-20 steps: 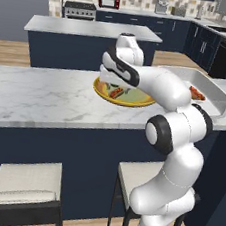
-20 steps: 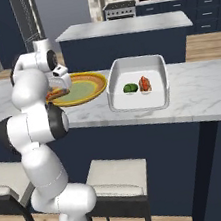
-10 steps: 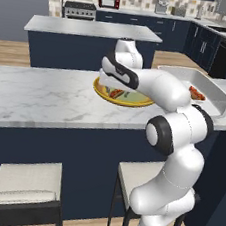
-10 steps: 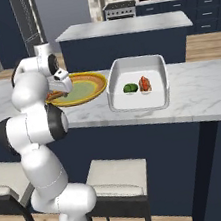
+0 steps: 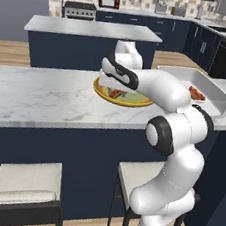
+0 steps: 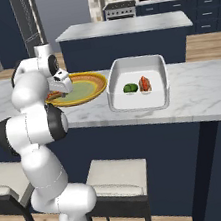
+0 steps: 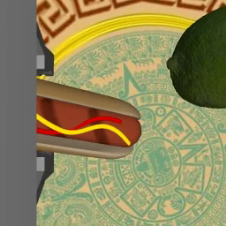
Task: Place one cooked food and one vegetable from the large plate to each tupperware container.
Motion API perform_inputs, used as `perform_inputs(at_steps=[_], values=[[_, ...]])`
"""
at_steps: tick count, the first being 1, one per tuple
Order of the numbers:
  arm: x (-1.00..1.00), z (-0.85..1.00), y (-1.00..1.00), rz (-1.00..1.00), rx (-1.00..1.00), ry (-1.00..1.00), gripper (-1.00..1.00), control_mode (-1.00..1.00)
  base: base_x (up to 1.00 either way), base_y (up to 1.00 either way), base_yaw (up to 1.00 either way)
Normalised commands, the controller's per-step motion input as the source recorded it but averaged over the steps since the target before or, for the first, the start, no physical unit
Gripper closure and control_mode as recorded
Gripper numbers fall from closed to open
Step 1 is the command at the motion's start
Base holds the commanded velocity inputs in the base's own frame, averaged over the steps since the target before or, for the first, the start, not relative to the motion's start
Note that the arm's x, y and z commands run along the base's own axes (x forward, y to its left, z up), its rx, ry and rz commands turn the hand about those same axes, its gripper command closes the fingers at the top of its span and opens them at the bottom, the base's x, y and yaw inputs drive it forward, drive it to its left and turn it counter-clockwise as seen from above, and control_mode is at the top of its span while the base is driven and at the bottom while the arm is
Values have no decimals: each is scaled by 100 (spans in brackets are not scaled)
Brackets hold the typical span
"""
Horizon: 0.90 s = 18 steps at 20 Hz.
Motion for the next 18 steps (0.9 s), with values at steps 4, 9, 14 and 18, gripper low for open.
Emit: perform_inputs(at_steps=[4,9,14,18], values=[[0,0,0,0,0,0,100,-100,0,0,0],[-10,0,2,0,0,0,100,-100,0,0,0],[-52,36,-22,8,0,-1,100,-100,0,0,0],[-52,47,-42,40,4,0,100,-100,0,0,0]])
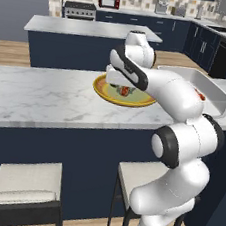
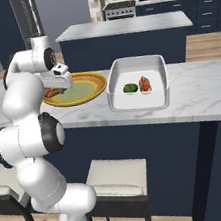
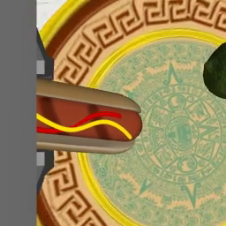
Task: Place one cooked food and one vegetable from the large plate to each tupperware container.
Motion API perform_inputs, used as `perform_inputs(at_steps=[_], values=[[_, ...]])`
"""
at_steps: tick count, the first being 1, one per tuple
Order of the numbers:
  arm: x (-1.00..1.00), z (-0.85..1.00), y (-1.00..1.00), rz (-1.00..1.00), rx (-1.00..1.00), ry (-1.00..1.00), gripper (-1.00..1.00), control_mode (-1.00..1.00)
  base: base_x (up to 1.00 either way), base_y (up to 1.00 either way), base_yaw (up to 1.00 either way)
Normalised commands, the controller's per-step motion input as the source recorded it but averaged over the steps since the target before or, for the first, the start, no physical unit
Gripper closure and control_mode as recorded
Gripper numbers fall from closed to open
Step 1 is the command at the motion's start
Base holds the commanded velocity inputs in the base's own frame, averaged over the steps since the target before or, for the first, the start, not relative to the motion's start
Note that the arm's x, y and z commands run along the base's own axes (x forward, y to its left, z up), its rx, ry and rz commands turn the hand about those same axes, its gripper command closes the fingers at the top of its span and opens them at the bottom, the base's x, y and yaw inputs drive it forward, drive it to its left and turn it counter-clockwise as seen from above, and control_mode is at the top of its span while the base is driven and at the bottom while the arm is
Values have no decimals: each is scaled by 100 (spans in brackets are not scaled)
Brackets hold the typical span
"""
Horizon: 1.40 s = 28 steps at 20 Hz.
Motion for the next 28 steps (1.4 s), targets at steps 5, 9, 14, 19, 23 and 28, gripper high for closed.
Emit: perform_inputs(at_steps=[5,9,14,19,23,28], values=[[-49,32,-54,51,4,0,100,-100,0,0,0],[-49,3,-14,40,0,0,100,-100,0,0,0],[-3,0,-10,41,2,4,100,-100,0,0,0],[-12,11,-2,-10,-6,1,100,-100,0,0,0],[0,0,-8,-25,-5,4,100,-100,0,0,0],[0,0,-1,-6,0,1,100,-100,0,0,0]])
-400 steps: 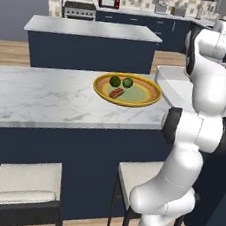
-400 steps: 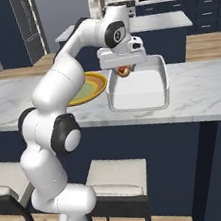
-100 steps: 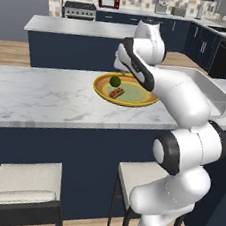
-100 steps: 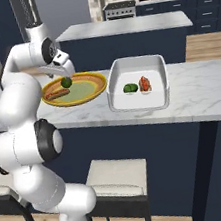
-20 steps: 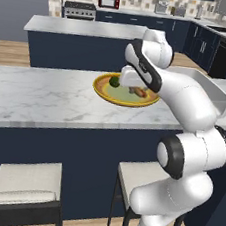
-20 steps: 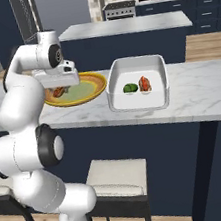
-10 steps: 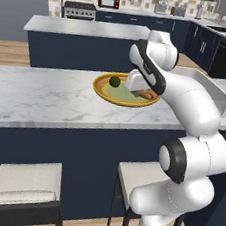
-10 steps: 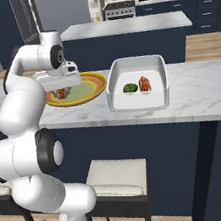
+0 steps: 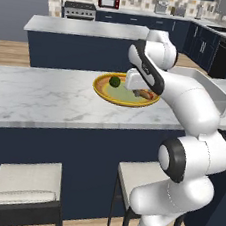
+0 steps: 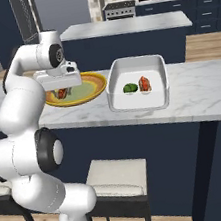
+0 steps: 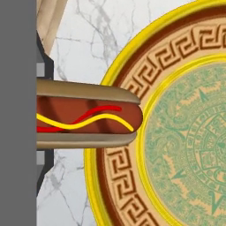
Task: Place one cooked food and one vegetable from the large plate to each tupperware container.
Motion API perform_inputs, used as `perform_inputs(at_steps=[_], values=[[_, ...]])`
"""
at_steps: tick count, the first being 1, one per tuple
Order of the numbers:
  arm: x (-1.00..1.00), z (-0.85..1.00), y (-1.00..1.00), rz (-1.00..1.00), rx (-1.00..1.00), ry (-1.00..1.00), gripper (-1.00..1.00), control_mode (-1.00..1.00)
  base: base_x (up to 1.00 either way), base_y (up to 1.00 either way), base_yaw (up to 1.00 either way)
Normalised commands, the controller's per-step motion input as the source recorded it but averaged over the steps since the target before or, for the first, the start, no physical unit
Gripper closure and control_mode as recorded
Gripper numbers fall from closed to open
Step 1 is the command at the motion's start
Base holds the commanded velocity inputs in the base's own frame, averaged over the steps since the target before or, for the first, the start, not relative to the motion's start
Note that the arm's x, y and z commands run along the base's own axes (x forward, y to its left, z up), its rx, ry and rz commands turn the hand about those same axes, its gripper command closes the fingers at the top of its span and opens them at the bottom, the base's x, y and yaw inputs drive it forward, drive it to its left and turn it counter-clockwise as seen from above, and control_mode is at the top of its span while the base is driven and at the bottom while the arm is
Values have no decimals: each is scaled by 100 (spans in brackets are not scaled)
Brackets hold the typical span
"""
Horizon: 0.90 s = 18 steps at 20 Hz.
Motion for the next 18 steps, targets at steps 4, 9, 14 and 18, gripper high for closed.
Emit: perform_inputs(at_steps=[4,9,14,18], values=[[0,0,0,0,0,0,100,-100,0,0,0],[0,0,0,0,0,0,100,100,0,0,0],[0,0,0,0,0,0,100,100,-24,60,0],[0,0,0,0,0,0,100,100,-39,99,0]])
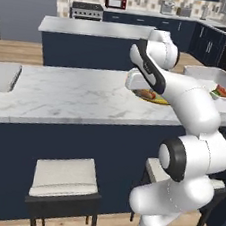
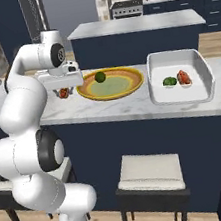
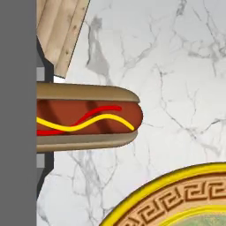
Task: Place one cooked food and one vegetable from the large plate to each tupperware container.
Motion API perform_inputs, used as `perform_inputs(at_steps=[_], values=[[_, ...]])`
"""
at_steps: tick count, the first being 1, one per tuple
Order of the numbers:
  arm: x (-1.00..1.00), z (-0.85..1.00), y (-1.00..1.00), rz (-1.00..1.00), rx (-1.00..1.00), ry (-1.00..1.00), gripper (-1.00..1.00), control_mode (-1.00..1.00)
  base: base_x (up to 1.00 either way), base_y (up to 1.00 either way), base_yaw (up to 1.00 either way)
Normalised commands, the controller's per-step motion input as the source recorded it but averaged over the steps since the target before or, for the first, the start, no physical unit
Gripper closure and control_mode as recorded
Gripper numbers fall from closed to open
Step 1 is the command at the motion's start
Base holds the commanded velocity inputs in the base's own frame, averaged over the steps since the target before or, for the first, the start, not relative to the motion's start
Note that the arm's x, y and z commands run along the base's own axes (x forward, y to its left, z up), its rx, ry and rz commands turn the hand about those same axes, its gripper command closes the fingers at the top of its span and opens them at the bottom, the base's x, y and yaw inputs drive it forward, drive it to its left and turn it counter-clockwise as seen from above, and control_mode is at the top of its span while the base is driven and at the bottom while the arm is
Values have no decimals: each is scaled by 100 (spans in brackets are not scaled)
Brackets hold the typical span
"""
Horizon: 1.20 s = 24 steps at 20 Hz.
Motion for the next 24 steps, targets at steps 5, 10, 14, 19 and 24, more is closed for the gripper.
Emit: perform_inputs(at_steps=[5,10,14,19,24], values=[[0,0,0,0,0,0,100,100,-17,100,0],[0,0,0,0,0,0,100,100,1,100,-3],[0,0,0,0,0,0,100,100,19,91,-9],[0,0,0,0,0,0,100,100,25,81,-9],[0,0,0,0,0,0,100,100,41,31,-3]])
